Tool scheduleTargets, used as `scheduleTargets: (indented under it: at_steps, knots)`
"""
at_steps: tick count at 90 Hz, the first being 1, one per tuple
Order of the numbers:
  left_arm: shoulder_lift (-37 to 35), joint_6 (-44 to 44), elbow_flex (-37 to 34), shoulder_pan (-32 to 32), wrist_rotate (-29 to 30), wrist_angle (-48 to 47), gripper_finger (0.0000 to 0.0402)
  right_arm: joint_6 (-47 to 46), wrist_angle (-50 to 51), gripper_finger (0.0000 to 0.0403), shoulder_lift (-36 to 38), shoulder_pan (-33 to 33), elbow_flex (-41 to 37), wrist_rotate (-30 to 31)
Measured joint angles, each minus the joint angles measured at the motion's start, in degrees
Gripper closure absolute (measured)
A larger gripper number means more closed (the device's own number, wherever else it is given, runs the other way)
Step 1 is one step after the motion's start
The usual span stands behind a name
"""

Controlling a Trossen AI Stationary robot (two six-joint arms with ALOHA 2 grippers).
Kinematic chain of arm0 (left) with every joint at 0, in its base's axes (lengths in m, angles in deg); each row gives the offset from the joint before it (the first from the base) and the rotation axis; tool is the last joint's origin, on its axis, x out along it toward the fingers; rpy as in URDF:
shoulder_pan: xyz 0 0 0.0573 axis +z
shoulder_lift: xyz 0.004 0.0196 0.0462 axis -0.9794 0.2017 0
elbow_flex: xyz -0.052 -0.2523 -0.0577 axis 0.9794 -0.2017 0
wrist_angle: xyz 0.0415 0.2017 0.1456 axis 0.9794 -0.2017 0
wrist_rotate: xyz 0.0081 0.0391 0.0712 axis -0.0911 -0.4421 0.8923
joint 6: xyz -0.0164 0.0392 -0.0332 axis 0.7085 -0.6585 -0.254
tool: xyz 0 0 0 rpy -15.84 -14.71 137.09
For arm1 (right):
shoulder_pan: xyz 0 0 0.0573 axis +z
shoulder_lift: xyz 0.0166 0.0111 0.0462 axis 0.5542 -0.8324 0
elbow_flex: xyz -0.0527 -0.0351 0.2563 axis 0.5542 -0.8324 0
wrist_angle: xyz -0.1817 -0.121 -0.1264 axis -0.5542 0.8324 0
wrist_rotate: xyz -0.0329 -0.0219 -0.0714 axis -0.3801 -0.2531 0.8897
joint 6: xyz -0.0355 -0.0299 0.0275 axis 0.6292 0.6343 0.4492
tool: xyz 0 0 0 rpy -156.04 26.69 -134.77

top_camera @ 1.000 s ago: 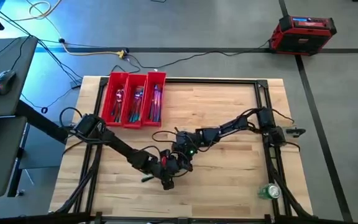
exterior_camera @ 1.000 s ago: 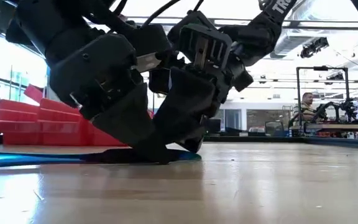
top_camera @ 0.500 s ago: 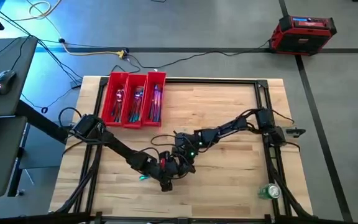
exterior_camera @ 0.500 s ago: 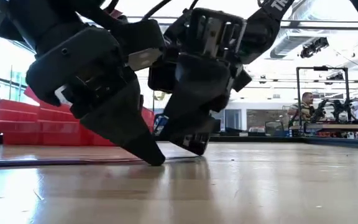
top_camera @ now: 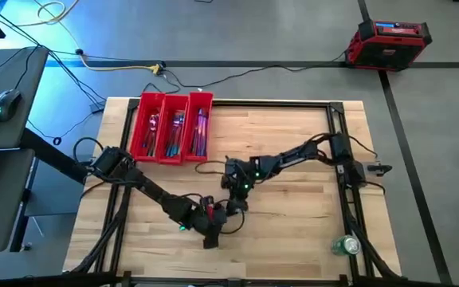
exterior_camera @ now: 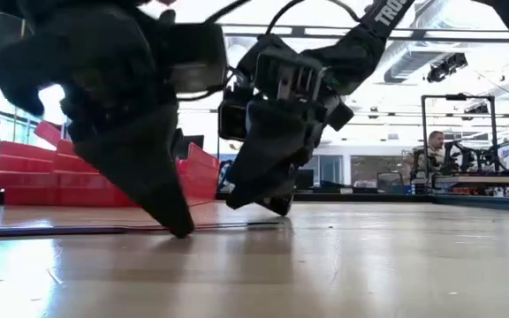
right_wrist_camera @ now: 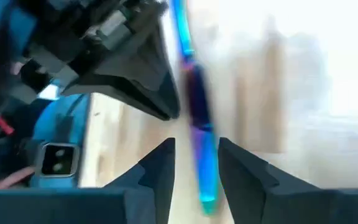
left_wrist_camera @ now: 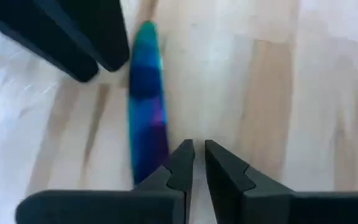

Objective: Sort silverware
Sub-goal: Put the blue knife into the right red bin

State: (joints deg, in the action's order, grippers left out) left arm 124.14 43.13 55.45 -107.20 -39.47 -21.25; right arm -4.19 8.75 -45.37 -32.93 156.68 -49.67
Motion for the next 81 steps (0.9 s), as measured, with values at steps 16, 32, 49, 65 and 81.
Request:
scheduleTargets:
  at_steps: [16, 32, 49, 65, 81]
  knots:
    - [0.46, 1.19, 0.14, 0.31, 1.53, -2.78, 0.0378, 2.42, 4.62, 0.0262, 0.23, -0.11, 0.18, 2.26]
    - [1.14, 1.12, 0.13, 0.78, 2.07, -1.69, 0.0378, 2.10, 5.14, 0.0244, 0.25, 2.28, 0.20, 3.77]
    - [1.25, 1.07, 0.11, 0.88, 2.91, -1.82, 0.0378, 0.43, 5.10, 0.0242, 0.28, 2.89, 0.22, 3.66]
    - [1.32, 1.05, 0.08, 0.85, 3.26, -1.73, 0.0378, -0.69, 5.76, 0.0242, 0.28, 3.10, 0.20, -1.46]
    - [1.36, 0.44, 0.03, 0.85, 3.48, -1.48, 0.0378, -2.29, 5.71, 0.0242, 0.28, 3.83, 0.20, 0.93]
